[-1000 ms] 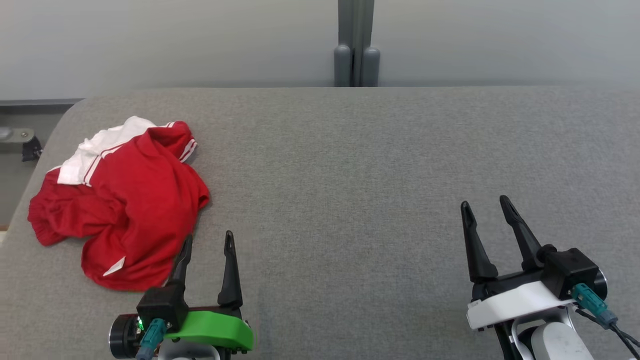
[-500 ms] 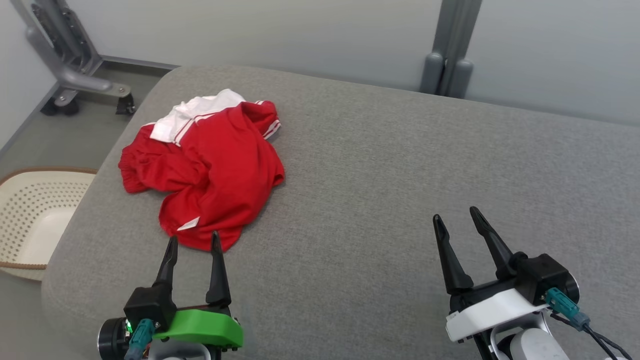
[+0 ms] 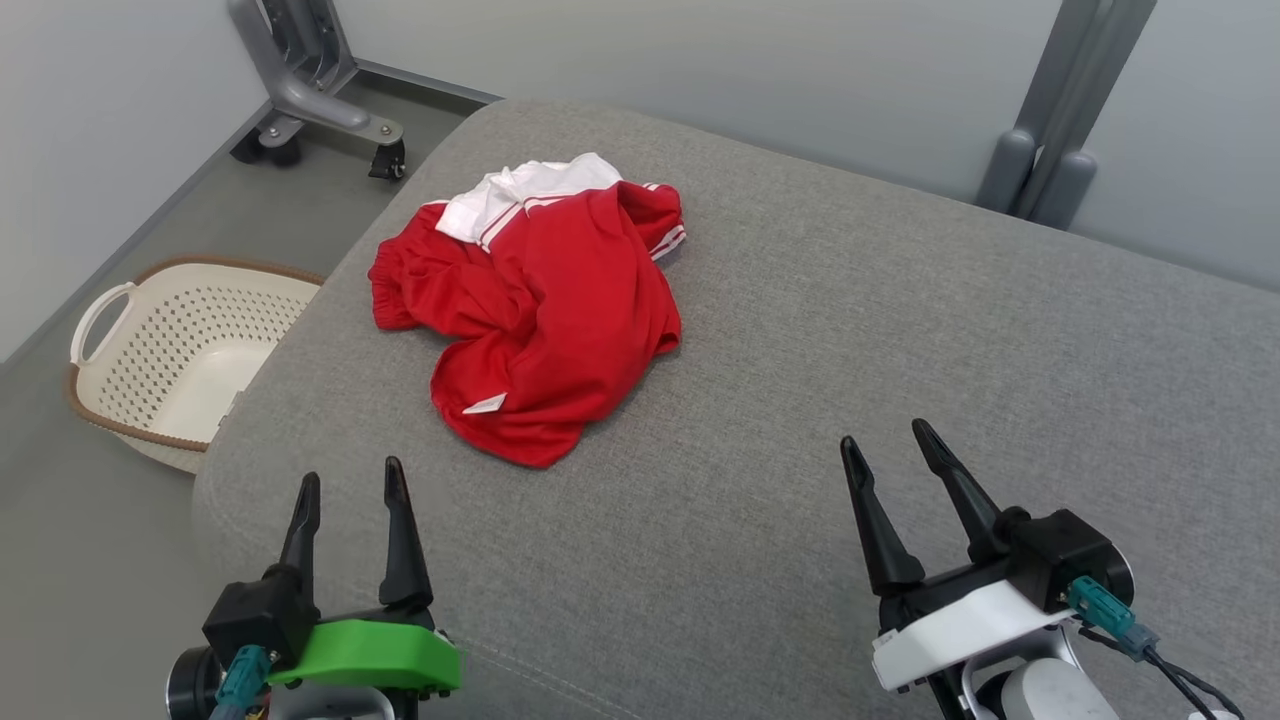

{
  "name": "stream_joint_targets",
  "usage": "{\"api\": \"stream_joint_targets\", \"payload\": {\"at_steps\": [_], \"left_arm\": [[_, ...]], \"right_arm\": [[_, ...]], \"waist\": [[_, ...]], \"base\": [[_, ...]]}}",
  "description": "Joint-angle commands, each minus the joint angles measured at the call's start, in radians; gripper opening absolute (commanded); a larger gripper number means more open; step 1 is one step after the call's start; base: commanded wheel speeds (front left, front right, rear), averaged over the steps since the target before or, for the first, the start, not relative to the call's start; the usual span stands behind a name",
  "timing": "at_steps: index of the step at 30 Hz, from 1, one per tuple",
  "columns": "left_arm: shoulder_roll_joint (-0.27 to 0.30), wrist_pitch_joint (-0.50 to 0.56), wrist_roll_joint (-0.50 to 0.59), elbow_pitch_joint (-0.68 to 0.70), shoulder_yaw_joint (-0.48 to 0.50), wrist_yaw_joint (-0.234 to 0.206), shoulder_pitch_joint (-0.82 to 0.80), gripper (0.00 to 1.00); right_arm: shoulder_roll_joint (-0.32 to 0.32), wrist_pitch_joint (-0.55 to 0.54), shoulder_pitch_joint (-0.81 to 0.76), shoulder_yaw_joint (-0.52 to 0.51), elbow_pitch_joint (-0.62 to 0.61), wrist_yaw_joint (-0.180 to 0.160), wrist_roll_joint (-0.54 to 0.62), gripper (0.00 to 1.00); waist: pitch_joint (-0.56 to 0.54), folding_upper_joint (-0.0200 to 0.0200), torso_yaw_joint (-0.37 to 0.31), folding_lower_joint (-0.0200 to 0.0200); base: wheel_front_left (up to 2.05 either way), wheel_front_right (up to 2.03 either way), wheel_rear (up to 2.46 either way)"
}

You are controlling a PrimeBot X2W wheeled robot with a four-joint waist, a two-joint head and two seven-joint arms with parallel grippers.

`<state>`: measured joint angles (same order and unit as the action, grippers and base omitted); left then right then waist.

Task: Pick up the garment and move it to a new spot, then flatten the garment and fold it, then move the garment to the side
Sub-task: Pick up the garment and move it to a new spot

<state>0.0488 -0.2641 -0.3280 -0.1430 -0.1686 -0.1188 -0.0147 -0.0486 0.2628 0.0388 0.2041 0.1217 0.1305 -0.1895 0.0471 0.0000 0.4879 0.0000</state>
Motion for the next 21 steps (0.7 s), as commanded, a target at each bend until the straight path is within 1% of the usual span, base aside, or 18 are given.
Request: {"api": "stream_joint_targets", "payload": {"at_steps": [1,8,14,18,21], "left_arm": [[0.003,-0.001,0.007,0.005,0.005,0.007,0.006,1.0],[0.002,-0.001,0.0,0.001,0.019,0.037,-0.001,1.0],[0.003,-0.001,-0.004,-0.014,0.042,0.051,-0.053,1.0],[0.003,-0.001,0.027,-0.045,0.07,0.086,-0.124,1.0],[0.009,-0.001,0.043,-0.096,0.105,0.122,-0.219,1.0]], "right_arm": [[-0.003,0.003,0.008,0.002,-0.001,0.0,-0.004,1.0],[-0.003,0.003,0.015,0.011,-0.002,0.0,0.003,1.0],[-0.004,0.003,0.035,-0.002,-0.028,0.0,0.036,1.0],[-0.011,0.003,0.061,-0.017,-0.058,0.0,0.083,1.0],[-0.038,0.003,0.086,-0.025,-0.088,0.0,0.115,1.0]], "waist": [[0.004,0.0,0.007,0.0],[0.02,0.0,-0.013,0.0],[0.077,0.0,-0.047,0.0],[0.143,0.0,-0.075,0.0],[0.207,0.0,-0.096,0.0]], "base": [[0.0,0.0,0.0],[0.0,0.0,0.0],[0.0,0.0,0.0],[0.0,0.0,0.0],[0.0,0.0,0.0]]}}
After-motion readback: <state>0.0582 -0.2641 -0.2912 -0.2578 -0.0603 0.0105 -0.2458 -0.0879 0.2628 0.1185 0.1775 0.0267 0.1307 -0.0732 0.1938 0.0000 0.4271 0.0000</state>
